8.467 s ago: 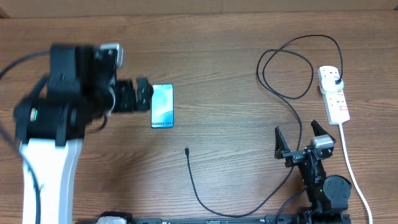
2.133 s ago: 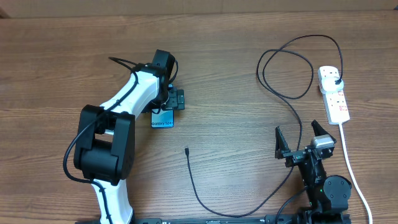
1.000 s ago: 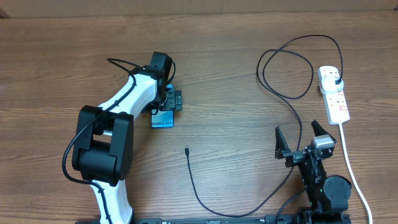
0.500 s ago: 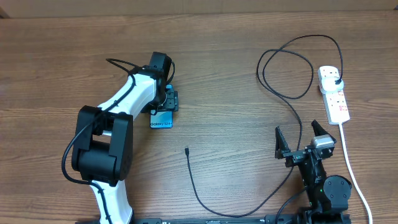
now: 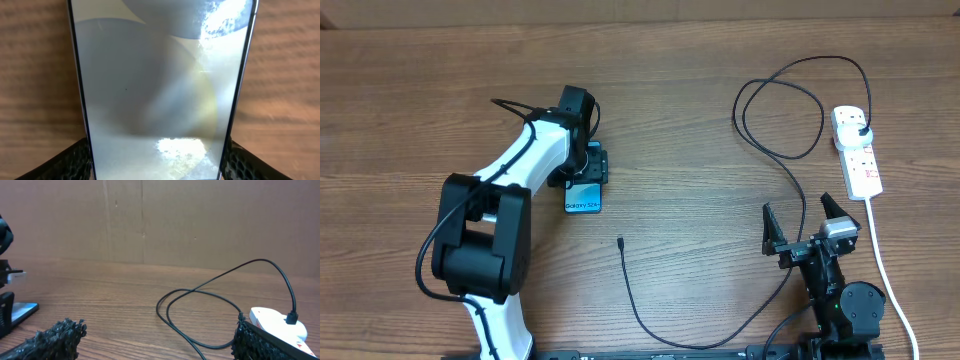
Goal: Plug charger to phone and switch on socket
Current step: 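Close the left gripper on the phone's top end, then lift the phone with the left gripper and tilt it upright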
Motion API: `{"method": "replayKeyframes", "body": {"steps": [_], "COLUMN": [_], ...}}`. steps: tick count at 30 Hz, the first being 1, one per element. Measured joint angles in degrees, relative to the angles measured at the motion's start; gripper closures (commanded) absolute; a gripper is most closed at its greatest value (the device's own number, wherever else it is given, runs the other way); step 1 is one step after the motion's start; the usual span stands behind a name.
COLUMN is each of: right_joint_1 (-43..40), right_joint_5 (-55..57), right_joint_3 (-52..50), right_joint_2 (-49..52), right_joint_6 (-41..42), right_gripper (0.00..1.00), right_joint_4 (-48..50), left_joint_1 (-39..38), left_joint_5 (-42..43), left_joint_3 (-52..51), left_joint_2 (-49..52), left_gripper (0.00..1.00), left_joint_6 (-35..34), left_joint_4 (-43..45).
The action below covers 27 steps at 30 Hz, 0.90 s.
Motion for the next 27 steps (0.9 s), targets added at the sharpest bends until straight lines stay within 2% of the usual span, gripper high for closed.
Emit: {"method": "replayKeyframes", "body": {"steps": [10, 27], "right_joint_1": [0.0, 0.0], "right_joint_5": [0.0, 0.0], "right_joint_3": [0.0, 0.0], "right_joint_2": [0.0, 0.0], "right_joint_6": [0.0, 0.0], "right_gripper": [0.0, 0.0], "right_joint_4": [0.0, 0.0], "left_joint_1": [0.0, 0.0], "left_joint_5": [6.9, 18.9], "left_joint_3": [-0.2, -0.3], "left_joint_2": [-8.1, -8.2], "left_gripper": [0.31, 0.31], "left_joint_6": [-0.2, -1.9], "left_joint_4": [-3.1, -9.0]}}
